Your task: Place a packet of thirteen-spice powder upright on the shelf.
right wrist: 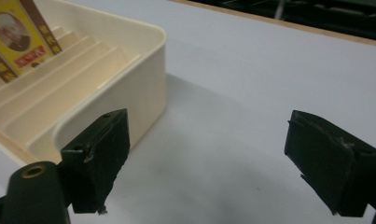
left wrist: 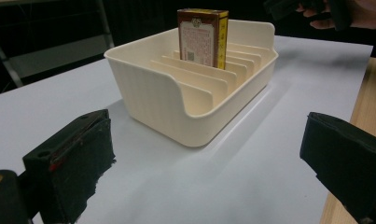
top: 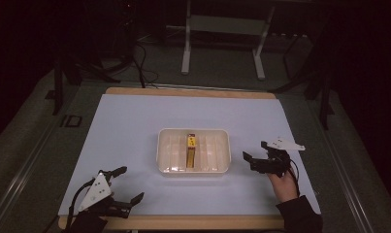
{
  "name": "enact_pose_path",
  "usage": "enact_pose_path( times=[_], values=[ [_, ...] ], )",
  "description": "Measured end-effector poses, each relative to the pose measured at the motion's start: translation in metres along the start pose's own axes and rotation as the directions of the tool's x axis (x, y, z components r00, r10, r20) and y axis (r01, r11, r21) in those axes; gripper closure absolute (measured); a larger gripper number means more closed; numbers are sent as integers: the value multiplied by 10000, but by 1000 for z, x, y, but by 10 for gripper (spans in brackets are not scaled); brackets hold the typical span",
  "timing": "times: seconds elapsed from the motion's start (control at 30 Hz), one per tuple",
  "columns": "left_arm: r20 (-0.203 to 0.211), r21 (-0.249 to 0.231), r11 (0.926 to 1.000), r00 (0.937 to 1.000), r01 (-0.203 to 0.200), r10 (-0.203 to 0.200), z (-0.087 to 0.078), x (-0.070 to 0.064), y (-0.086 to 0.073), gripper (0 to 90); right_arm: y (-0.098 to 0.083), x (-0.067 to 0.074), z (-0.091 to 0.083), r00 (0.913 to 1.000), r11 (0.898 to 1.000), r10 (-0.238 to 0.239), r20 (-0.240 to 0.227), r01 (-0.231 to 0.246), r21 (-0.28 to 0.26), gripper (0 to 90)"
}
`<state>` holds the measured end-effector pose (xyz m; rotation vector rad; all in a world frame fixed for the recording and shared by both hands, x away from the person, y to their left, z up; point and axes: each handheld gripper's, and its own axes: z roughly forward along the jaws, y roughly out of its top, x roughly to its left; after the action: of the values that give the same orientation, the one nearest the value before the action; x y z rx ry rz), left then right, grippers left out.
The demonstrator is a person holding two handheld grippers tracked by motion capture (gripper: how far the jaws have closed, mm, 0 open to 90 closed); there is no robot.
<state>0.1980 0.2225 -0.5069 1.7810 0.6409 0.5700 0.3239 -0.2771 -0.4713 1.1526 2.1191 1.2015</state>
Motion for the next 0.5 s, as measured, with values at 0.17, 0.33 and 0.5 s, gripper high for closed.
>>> enact_pose_path(
  times=[0.17, 0.33, 0.5],
  values=[
    [-5, -29, 10000, 10000, 39, -39, 0, 1, 0, 28, -9, -5, -4, 9998, 9998, 183, 90, -183, -2, 139],
    [-2, -11, 10000, 10000, 41, -41, 0, 1, 0, 28, -17, -10, -8, 9990, 9995, 289, 330, -285, -146, 140],
    [4, -33, 10000, 10000, 65, -65, 1, 1, 1, 28, -22, -14, -9, 9980, 9986, 517, 368, -513, -136, 140]
  ],
)
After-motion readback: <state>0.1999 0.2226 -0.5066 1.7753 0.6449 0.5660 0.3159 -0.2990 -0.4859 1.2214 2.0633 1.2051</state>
